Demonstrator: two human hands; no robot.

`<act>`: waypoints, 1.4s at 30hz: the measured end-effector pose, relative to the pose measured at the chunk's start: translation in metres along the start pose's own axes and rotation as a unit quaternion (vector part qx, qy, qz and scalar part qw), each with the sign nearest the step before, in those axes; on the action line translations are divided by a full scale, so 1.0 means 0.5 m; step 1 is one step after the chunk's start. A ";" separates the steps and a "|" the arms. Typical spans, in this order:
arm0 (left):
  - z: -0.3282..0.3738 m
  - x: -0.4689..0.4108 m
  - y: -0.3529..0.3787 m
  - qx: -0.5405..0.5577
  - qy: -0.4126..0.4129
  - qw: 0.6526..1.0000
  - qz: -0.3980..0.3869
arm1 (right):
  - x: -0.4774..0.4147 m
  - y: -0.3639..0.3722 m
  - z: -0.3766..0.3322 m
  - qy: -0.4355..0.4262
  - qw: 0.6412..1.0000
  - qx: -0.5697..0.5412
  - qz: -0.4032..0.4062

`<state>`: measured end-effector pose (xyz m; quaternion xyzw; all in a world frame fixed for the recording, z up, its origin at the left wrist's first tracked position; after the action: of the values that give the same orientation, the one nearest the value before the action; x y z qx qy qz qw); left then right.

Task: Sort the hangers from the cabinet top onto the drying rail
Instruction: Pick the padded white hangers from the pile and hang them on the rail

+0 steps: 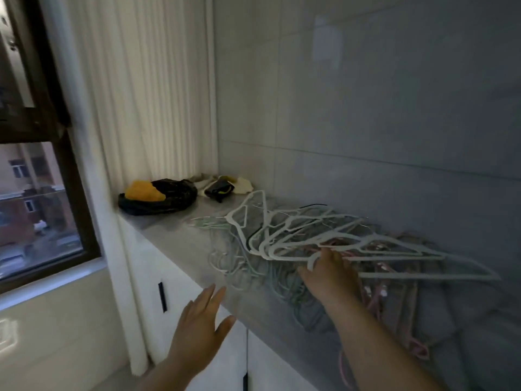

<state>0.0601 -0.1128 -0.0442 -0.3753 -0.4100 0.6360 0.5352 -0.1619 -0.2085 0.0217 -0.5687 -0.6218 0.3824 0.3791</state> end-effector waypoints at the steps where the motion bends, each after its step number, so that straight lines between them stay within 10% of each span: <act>1: 0.011 -0.016 0.018 -0.026 0.006 0.999 -0.018 | -0.005 0.009 0.016 0.018 1.000 0.008 -0.018; 13: 0.014 -0.073 0.058 -0.037 0.010 0.997 -0.074 | 0.000 -0.036 0.176 0.215 0.976 -0.036 0.002; 26: 0.020 -0.083 0.066 -0.041 0.038 0.990 -0.126 | 0.075 -0.131 0.191 0.141 0.974 0.079 0.158; 42: 0.012 -0.098 0.039 0.118 0.041 0.982 -0.143 | 0.204 -0.233 0.225 0.120 0.914 -0.093 0.376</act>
<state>0.0545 -0.1639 -0.0581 -0.2730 -0.3587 0.5810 0.6776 -0.3194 -0.1191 0.0838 -0.8346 -0.3452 0.3661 0.2243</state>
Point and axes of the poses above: each hand's wrist, its own x-axis away from the middle knuckle, its own y-axis out of the palm, z = x × y, the point moved 10 cm from there along -x, towards the middle knuckle, and after that the axes turned 10 degrees about -z, right-handed, at the moved point
